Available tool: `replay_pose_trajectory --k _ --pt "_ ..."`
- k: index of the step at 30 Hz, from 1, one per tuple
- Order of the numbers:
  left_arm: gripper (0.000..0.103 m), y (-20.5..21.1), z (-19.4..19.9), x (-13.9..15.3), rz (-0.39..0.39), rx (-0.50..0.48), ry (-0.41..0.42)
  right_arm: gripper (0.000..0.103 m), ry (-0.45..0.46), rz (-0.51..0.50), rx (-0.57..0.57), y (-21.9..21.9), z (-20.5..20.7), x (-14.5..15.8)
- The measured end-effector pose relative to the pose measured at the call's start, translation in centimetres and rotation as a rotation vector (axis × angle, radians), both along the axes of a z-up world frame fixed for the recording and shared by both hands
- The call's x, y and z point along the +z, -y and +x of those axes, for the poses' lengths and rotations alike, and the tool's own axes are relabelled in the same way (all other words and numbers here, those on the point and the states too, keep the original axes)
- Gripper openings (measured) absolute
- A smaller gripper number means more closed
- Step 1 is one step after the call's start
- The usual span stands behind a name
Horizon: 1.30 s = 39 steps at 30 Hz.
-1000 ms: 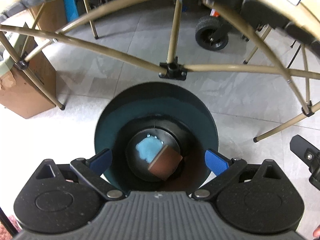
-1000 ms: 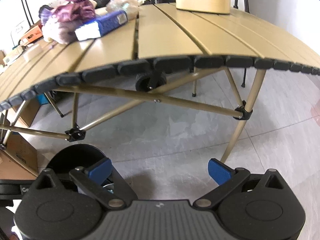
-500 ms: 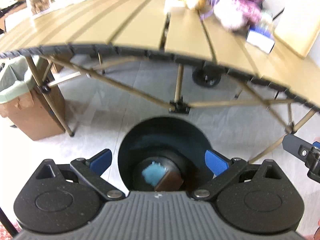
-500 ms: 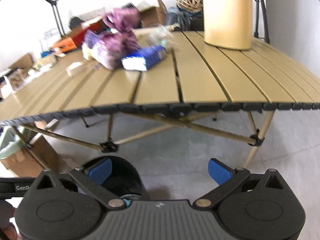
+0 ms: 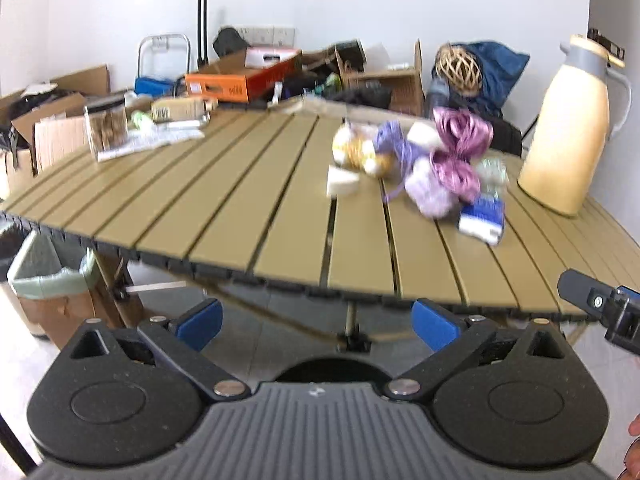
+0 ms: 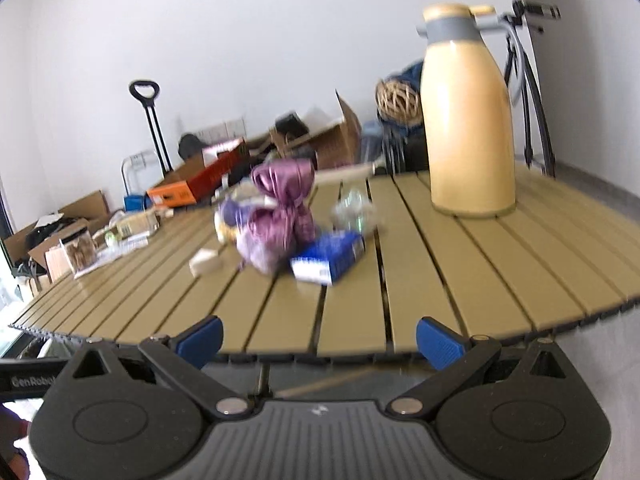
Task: Collect trash
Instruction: 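Move both tools back over the table toward the purple bag and tissue pack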
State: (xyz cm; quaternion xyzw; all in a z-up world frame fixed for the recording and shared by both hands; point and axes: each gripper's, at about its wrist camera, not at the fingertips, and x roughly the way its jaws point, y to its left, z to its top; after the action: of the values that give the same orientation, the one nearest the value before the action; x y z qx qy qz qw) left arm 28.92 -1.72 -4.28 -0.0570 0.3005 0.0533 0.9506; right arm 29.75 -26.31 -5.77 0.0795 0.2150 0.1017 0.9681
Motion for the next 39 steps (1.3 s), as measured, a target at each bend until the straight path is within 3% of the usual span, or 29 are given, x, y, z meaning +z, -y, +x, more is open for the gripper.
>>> replay_pose_trajectory --k 8,21,39 --pt "0.103 -0.4 3.0 1.2 -0.011 0.051 0.070 0.103 0.053 0.006 -0.018 -1.1 3.2 0.4" --pt "0.103 -1.7 7.8 1.1 -0.001 0.075 0.121 0.103 0.043 -0.135 -0.081 -3.8 9.2 -1.6" --pt "0.103 -3.5 12.4 -0.5 0.010 0.078 0.059 0.094 -0.065 -0.217 -0.119 -6.7 16.0 -3.1"
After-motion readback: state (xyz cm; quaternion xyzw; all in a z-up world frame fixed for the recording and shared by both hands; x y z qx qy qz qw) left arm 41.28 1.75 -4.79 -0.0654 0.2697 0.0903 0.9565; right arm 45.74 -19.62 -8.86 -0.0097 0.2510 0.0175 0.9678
